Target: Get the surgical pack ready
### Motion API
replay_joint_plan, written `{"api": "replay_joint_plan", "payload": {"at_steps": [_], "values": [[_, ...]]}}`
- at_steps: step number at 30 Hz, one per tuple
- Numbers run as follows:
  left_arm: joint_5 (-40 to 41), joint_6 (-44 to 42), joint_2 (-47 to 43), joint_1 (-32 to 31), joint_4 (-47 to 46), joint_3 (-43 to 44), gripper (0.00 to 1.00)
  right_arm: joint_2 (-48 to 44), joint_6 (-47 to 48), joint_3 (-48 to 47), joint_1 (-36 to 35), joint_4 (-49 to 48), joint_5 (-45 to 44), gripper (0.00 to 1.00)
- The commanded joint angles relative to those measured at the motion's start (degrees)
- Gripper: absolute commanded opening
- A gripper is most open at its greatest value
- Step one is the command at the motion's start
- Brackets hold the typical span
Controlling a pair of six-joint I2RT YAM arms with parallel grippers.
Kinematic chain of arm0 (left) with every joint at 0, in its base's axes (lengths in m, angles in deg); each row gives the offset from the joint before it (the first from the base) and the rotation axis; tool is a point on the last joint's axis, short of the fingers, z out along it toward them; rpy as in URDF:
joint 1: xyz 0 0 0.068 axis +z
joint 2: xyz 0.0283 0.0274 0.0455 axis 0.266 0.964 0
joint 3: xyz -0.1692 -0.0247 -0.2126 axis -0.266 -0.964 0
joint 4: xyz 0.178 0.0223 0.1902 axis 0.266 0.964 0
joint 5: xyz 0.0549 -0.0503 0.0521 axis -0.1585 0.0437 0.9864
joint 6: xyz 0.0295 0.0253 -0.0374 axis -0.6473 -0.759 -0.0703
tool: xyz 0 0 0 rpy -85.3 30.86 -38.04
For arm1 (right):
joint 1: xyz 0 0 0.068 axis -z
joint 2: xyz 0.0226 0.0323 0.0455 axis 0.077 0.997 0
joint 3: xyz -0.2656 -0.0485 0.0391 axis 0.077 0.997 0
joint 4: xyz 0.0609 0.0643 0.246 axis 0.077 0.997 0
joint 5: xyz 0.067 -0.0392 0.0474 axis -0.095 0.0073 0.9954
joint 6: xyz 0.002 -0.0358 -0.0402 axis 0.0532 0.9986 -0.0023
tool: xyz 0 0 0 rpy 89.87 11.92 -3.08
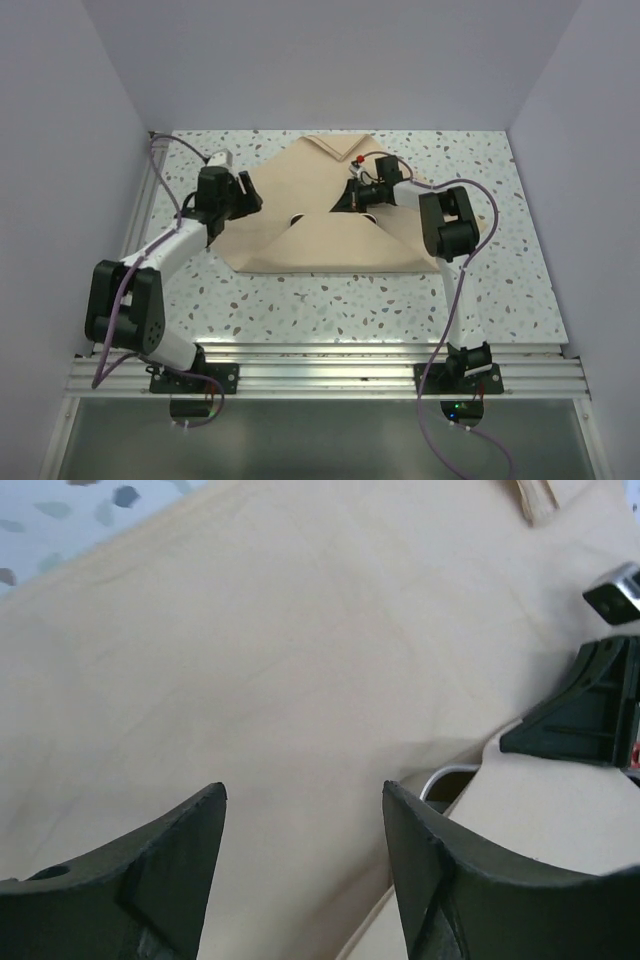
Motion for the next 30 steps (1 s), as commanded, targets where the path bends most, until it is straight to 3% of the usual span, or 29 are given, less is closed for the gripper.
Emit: {"api": "replay_joint_plan", "payload": {"at_steps": [1, 7, 15, 30], "values": [[2.68, 2.38, -4.83, 3.85, -1.47, -4.75, 0.68, -0.05, 2.0, 3.89, 0.37, 0.39, -4.25, 0.0], [6.91, 3.79, -6.34, 10.08, -7.52, -11.17, 0.68, 0.39, 1.82, 4.68, 0.46, -0.58, -3.98, 0.0], [-3.71, 6.69, 0.51, 23.97, -10.7, -10.22, 0.62, -0.31, 2.18, 4.77, 0.46, -0.67, -4.16, 0.0], [-2.68, 4.67, 13.09, 25.39, -8.07, -1.26, 0.55, -0.92, -0.02, 6.27, 0.46, -3.92, -2.4, 0.0]]}}
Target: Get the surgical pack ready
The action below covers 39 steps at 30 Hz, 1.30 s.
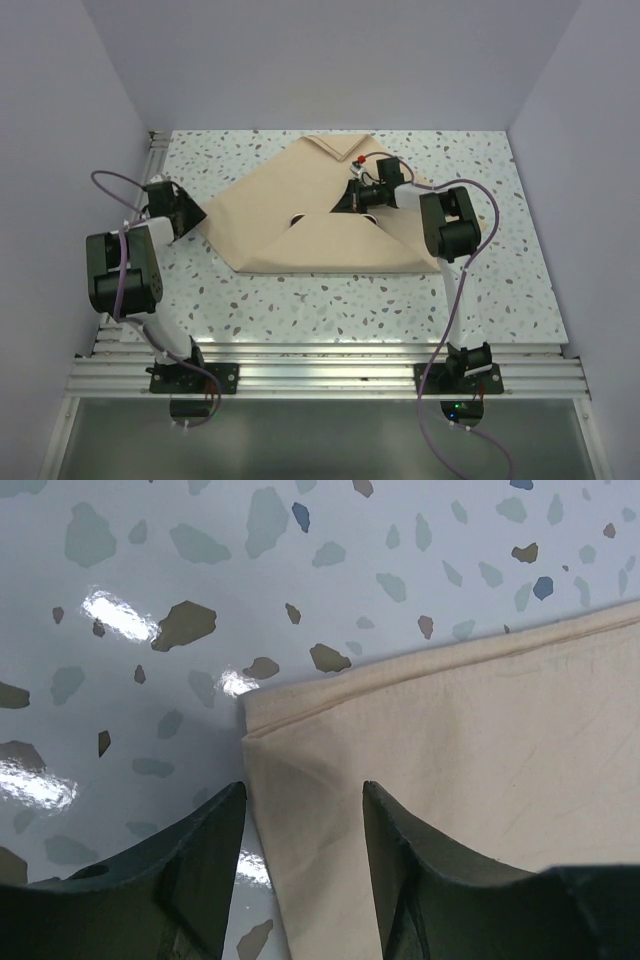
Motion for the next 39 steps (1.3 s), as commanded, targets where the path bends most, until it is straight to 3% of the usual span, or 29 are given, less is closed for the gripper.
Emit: {"api": "replay_joint_plan", "payload": {"at_steps": [1, 12, 21, 24, 31, 39], "values": [[0.82, -0.91, 1.48, 0.32, -0.68, 2.59, 0.54, 0.43, 0.94, 2.4, 0.24, 1.52, -3.17, 0.0], [4.78, -2.49, 7.28, 0.14, 3.54, 7.33, 0.45, 0.08, 0.59, 2.66, 0.15, 0.99, -2.64, 0.0], [11.89, -6.88, 8.87, -3.72, 8.46, 10.5, 0.07, -0.01, 0.06, 3.1, 0.24, 0.2, -2.38, 0.0], [15.32, -8.46, 8.69, -5.48, 10.04, 12.17, 0.0, -0.01, -0.2, 3.19, 0.24, 0.03, -2.38, 0.0], [33.32, -10.84, 6.85, -15.14, 13.91, 15.77, 0.0, 0.08, -0.64, 3.28, 0.24, -0.59, -2.03, 0.0], [44.85, -13.21, 3.86, -20.59, 14.35, 16.57, 0.0, 0.34, -0.73, 3.28, 0.15, -0.68, -2.03, 0.0]]}}
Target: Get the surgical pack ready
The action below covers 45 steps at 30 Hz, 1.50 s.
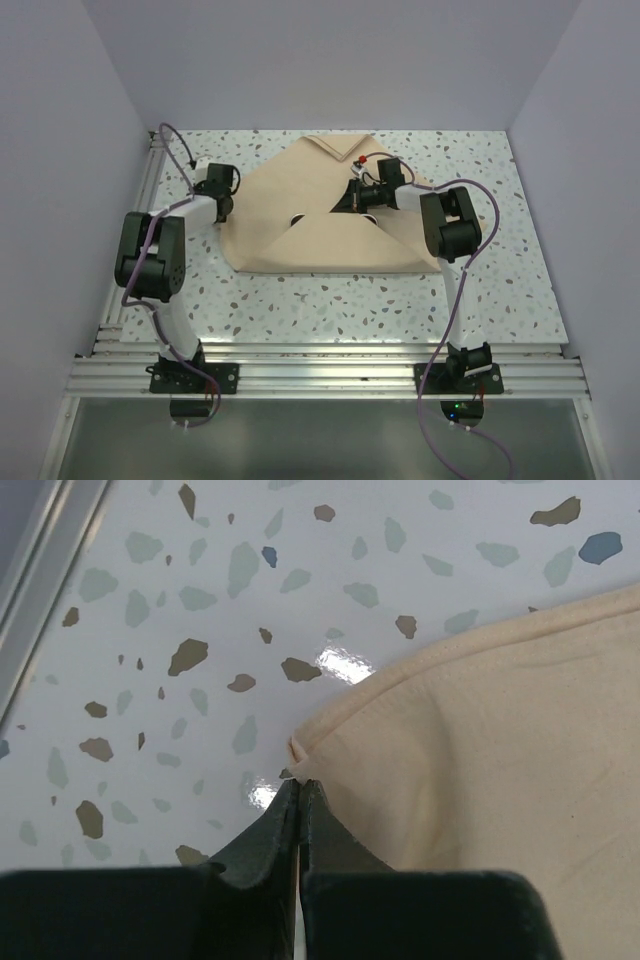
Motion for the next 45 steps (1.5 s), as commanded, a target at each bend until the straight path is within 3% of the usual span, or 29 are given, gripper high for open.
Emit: {"api": "replay_joint_plan", "payload": {"at_steps": [1, 6, 15, 24, 35, 45], "values": [[10.58, -2.55, -4.07, -2.28, 0.65, 2.53, 0.0, 0.65, 1.15, 2.14, 0.2, 2.14, -2.16, 0.0], [18.58, -4.83, -4.69, -7.55, 1.18, 4.64, 0.0, 0.82, 1.24, 2.14, 0.2, 2.41, -2.33, 0.0], [24.66, -10.72, -4.52, -16.51, -0.58, 7.98, 0.0, 1.09, 1.15, 1.7, 0.11, 2.93, -2.33, 0.0], [32.04, -11.87, 1.72, -27.76, 6.71, 17.82, 0.0, 1.44, 1.24, 1.27, 0.2, 4.42, -3.47, 0.0], [27.66, -8.62, 7.96, -33.4, 18.66, 32.76, 0.0, 2.58, 2.2, -0.05, 0.11, 6.98, -4.79, 0.0], [14.84, -2.29, 12.88, -35.6, 23.76, 45.23, 0.0, 4.42, 2.64, -1.11, 0.2, 8.47, -4.53, 0.0]]}}
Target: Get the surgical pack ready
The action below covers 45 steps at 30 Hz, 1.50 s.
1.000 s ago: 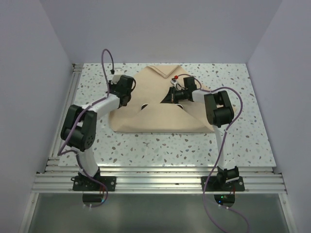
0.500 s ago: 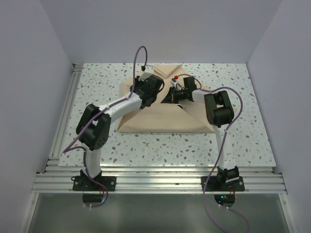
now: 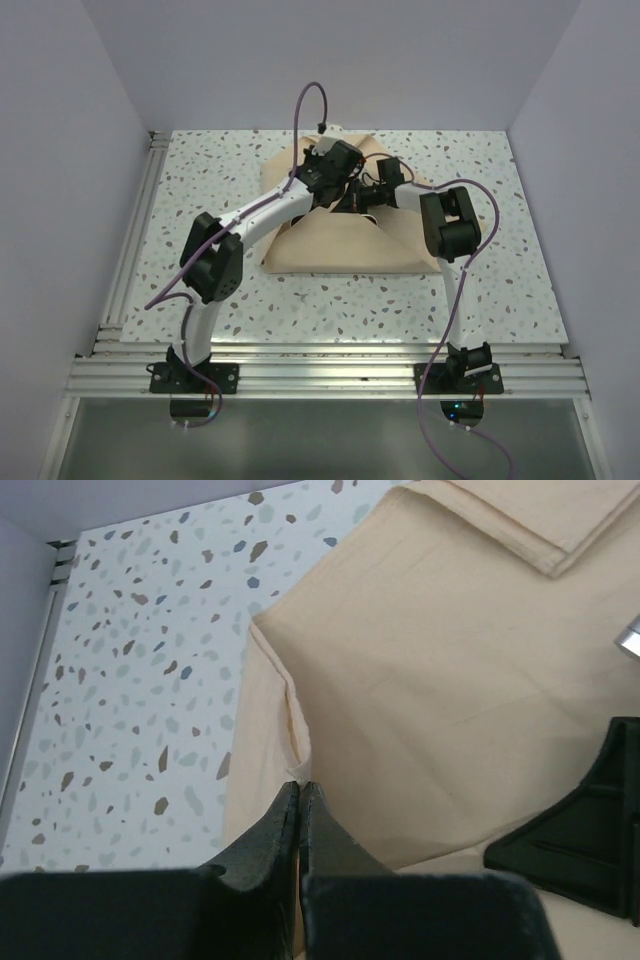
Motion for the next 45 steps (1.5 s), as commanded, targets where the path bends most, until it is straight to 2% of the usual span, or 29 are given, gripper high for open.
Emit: {"api": "replay_joint_plan", "payload": {"at_steps": [1, 5, 14, 24, 33, 45], "values": [[-5.85, 3.9, 1.72, -0.89, 2.37, 5.93, 0.0, 4.23, 2.21, 0.09, 0.2, 4.82, -3.87, 0.0], [-10.51, 6.71, 2.86, -1.24, 1.41, 8.48, 0.0, 4.76, 2.29, 0.0, 0.2, 4.82, -3.26, 0.0], [-20.27, 12.77, 5.85, -1.5, -7.82, 9.1, 0.0, 5.37, 1.85, 0.18, 0.2, 4.12, -1.94, 0.0], [-24.84, 16.82, 5.94, -2.82, -19.93, 3.57, 0.0, 6.34, 0.63, 0.27, 0.11, 2.63, -0.8, 0.0], [-25.02, 12.61, 0.85, -5.02, -35.49, -5.56, 0.0, 6.87, 0.01, 0.09, 0.11, 2.54, -0.36, 0.0], [-26.43, 7.34, -3.11, -7.48, -49.21, -16.56, 0.0, 7.31, -0.25, -0.17, 0.2, 2.71, -0.01, 0.0]]}}
